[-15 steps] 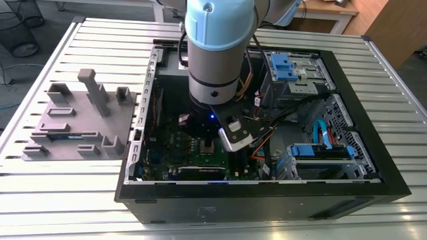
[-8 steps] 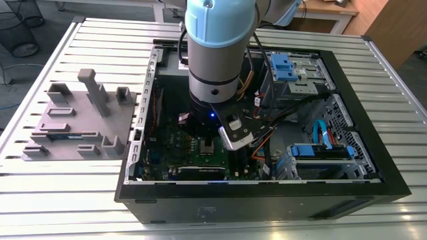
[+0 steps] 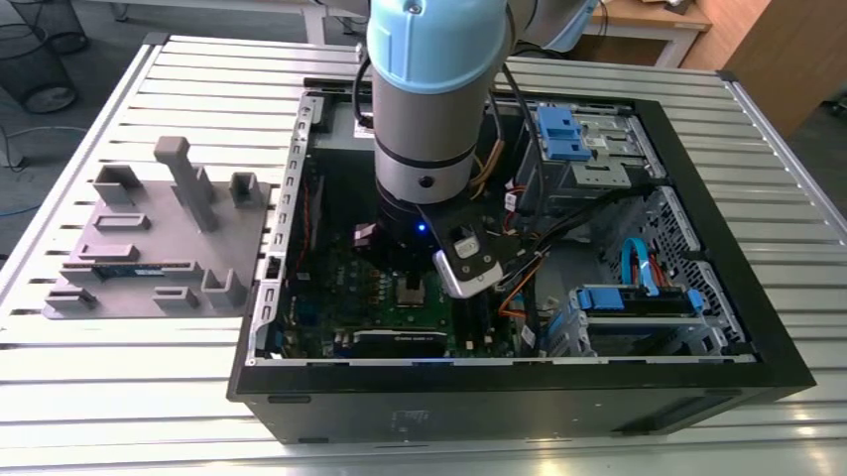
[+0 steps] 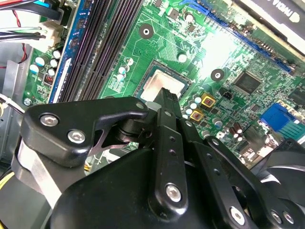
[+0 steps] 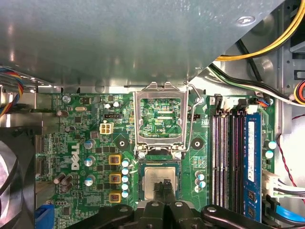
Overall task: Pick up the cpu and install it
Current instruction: 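Close the cpu cover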
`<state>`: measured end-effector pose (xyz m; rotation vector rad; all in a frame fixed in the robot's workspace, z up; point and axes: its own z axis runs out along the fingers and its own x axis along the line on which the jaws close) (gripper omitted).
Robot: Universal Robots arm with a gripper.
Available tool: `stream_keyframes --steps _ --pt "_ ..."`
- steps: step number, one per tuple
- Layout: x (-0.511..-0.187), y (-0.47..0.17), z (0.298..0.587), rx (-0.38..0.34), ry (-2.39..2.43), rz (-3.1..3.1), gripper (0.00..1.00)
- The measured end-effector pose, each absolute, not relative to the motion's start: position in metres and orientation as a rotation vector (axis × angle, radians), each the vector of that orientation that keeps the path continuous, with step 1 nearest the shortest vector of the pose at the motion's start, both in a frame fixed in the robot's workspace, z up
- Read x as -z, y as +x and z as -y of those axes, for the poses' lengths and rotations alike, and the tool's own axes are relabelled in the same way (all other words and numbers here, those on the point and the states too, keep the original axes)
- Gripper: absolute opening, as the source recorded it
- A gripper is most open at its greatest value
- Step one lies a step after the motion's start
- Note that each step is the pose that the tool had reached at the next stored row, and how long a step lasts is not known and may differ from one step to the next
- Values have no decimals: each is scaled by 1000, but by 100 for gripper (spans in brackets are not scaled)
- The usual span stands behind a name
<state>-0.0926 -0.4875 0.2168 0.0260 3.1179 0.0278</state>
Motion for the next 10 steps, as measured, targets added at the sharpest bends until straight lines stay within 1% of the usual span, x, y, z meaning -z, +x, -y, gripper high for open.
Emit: stream_keyframes --steps 10 --pt "-220 -93 487 -28 26 -3118 11"
